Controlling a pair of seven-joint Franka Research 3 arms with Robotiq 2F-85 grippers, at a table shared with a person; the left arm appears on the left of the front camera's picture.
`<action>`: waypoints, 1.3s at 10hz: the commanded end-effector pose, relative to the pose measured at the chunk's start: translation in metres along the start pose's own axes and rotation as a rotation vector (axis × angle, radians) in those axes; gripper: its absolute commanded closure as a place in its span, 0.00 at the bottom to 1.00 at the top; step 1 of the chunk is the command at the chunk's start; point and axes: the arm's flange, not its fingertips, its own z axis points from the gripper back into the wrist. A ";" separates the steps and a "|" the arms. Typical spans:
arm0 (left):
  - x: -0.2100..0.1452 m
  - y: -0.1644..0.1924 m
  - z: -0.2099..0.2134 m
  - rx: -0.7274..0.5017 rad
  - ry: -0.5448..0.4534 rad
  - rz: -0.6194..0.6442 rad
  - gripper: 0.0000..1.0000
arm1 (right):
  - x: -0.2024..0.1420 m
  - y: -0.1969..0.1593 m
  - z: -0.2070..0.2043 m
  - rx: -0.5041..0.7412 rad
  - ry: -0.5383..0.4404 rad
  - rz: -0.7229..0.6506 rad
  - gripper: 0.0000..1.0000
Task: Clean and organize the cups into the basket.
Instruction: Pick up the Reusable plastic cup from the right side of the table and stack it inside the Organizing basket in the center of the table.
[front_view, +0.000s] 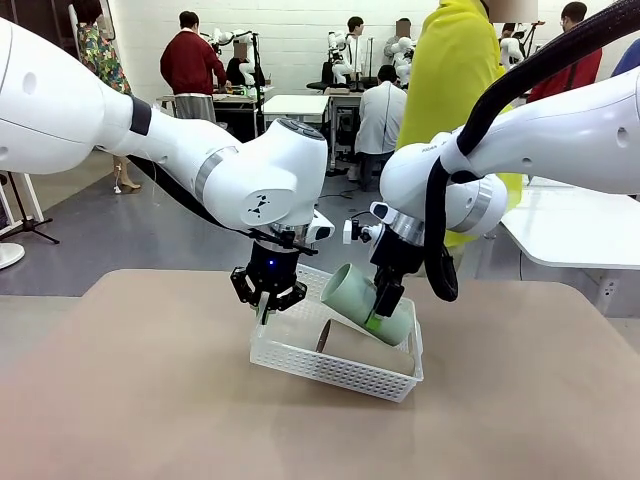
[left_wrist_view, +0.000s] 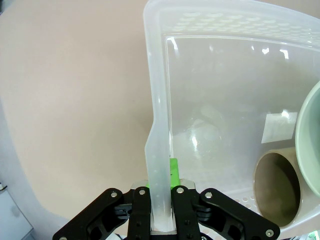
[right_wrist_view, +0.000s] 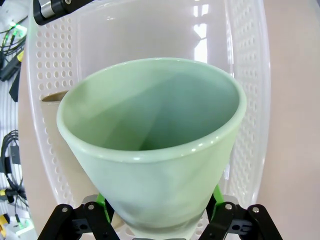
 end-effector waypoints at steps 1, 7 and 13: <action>-0.003 -0.001 -0.001 0.008 -0.007 -0.008 1.00 | -0.003 -0.003 -0.003 0.013 -0.045 0.011 0.16; -0.003 -0.001 -0.001 0.008 -0.007 -0.008 1.00 | -0.008 -0.005 -0.004 0.041 -0.077 0.000 0.00; -0.003 -0.001 -0.001 0.008 -0.007 -0.008 1.00 | -0.083 0.076 0.097 0.041 -0.418 0.069 0.00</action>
